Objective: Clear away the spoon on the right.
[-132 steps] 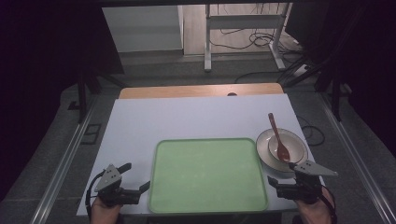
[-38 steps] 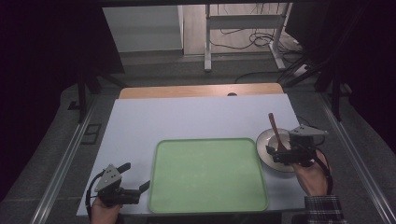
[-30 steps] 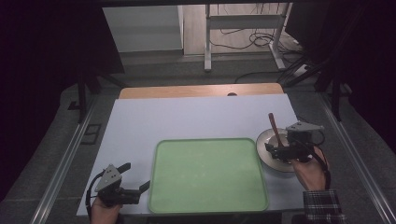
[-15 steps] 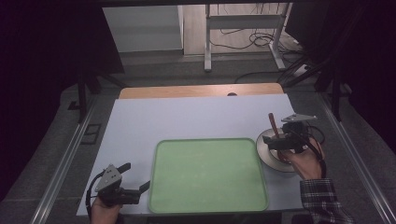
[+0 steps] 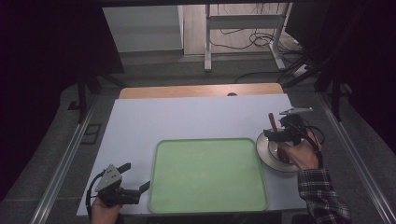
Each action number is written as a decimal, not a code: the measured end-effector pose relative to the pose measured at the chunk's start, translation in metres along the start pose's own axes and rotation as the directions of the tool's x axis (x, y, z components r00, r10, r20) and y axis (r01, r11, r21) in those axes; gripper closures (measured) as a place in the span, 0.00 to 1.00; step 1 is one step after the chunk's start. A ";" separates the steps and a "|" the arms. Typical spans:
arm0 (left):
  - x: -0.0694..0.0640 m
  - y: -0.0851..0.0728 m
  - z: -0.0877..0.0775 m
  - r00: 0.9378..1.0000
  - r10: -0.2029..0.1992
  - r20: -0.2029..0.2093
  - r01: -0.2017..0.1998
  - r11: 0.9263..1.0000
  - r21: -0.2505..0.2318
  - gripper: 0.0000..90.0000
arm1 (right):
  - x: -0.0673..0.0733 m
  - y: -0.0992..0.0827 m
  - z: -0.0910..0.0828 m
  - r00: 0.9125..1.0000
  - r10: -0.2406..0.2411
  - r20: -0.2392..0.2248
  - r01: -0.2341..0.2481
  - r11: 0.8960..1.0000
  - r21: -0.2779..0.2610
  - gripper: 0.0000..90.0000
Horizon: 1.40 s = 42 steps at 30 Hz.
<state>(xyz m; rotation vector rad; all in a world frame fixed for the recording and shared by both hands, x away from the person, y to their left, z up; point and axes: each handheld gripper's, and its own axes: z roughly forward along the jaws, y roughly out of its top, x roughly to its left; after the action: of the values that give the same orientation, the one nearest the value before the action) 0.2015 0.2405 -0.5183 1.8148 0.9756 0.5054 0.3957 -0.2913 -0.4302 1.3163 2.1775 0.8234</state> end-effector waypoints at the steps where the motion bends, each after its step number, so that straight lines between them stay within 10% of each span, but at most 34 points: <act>1: 0.000 0.000 0.000 1.000 0.000 0.000 0.000 1.000 0.000 0.01 | -0.001 0.001 0.001 1.000 -0.003 0.008 0.003 1.000 0.002 0.20; 26: 0.000 0.000 0.000 1.000 -0.003 0.002 0.003 1.000 -0.001 0.01 | -0.014 0.022 0.023 1.000 0.003 0.009 -0.004 0.996 0.089 0.82; 42: 0.000 0.000 0.000 1.000 -0.004 -0.002 0.004 1.000 -0.001 0.01 | -0.012 0.028 0.010 0.998 0.025 -0.052 -0.019 0.994 0.107 0.85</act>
<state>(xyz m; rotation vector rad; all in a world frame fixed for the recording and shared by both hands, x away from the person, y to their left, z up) 0.2013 0.2411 -0.5182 1.8119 0.9797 0.5048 0.4250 -0.2897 -0.4170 1.3871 2.2807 0.7682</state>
